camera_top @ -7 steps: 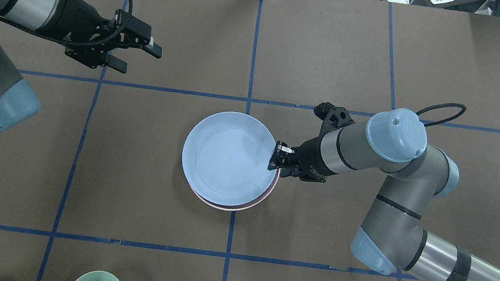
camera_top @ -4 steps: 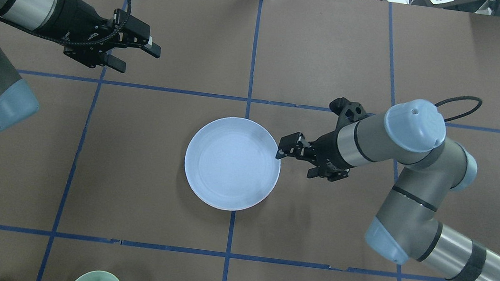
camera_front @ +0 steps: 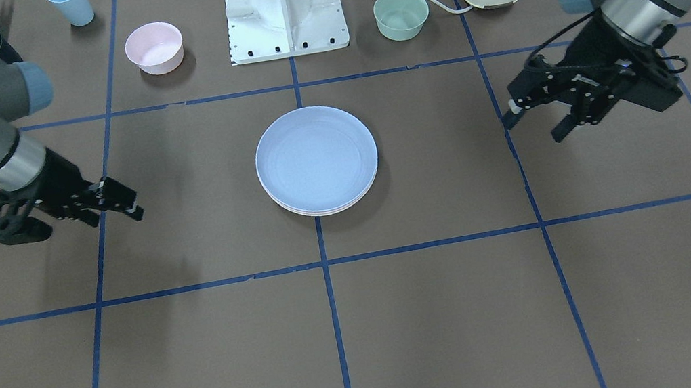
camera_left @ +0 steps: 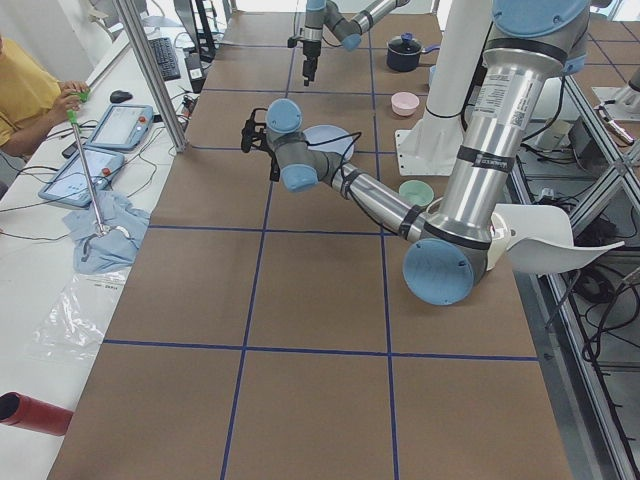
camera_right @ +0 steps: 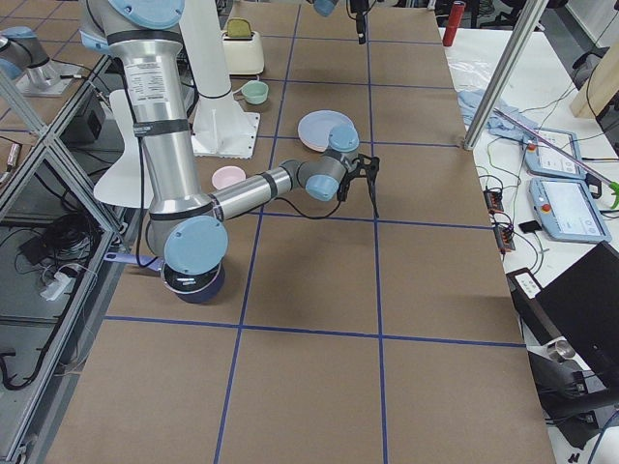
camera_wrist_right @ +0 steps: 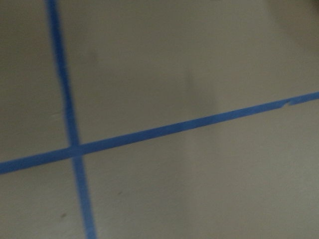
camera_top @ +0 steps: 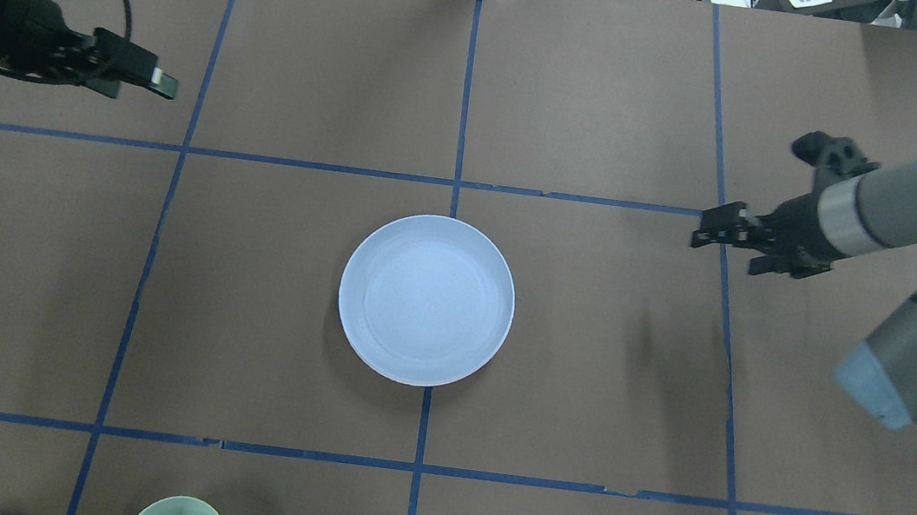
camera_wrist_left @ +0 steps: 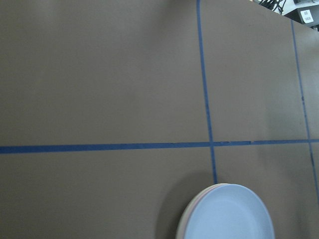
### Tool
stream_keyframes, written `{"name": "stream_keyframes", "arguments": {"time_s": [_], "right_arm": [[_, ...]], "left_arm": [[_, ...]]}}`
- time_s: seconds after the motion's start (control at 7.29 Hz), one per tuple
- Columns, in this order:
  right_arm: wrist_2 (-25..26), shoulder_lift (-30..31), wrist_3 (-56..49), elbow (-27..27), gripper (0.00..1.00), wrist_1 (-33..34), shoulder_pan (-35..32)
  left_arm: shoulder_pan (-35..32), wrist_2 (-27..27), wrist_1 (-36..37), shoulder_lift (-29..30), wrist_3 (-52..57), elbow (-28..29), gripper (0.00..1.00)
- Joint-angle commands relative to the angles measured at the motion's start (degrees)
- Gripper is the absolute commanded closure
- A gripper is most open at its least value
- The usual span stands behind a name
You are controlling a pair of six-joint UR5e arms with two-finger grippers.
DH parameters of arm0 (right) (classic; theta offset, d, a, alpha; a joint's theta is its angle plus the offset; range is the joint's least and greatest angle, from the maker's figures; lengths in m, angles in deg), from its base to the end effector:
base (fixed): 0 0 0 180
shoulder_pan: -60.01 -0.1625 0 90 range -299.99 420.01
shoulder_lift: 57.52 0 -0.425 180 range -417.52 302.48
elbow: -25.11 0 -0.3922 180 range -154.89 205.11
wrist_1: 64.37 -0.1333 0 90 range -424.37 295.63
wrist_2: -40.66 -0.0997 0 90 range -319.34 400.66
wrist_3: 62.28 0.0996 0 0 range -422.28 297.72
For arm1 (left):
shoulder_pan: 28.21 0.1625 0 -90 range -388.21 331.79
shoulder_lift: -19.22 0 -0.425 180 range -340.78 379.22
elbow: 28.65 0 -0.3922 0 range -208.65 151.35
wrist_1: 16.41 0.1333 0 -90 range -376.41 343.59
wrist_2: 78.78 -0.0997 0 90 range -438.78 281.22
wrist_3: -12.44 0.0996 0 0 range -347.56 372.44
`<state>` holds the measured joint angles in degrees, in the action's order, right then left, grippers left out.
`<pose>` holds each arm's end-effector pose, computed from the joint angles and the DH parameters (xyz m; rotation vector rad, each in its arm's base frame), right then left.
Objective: Stack three plates with pink and blue
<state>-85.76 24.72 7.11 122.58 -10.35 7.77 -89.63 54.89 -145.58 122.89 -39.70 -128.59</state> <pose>-0.2847 -0.4887 0.4531 0.0357 -1.0441 0.2172 0.2158 -0.5310 0.3627 0.3473 1.1839 0.0595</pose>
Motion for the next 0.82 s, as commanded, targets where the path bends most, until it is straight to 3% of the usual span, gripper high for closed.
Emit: {"name": "stream_keyframes", "arguments": {"time_s": [0.0, 0.27, 0.55, 0.69], "right_arm": [[-6.3, 6.2, -27.3, -0.5, 0.0, 11.2, -15.9], [-6.0, 6.6, -50.5, -0.9, 0.0, 25.3, -24.9], [-7.3, 6.8, -53.8, -1.3, 0.0, 28.2, -28.5], [-8.5, 7.2, -54.4, -2.4, 0.0, 27.9, -28.6]], "left_arm": [[-9.3, 0.4, 0.1, -1.9, 23.6, 8.9, 0.0], [-15.5, 0.2, 4.7, -2.4, 33.5, 11.2, 0.0], [-23.2, -0.2, 17.6, -2.2, 49.8, 11.2, 0.0], [-23.7, 0.0, 19.5, -1.7, 50.8, 10.9, 0.0]]}}
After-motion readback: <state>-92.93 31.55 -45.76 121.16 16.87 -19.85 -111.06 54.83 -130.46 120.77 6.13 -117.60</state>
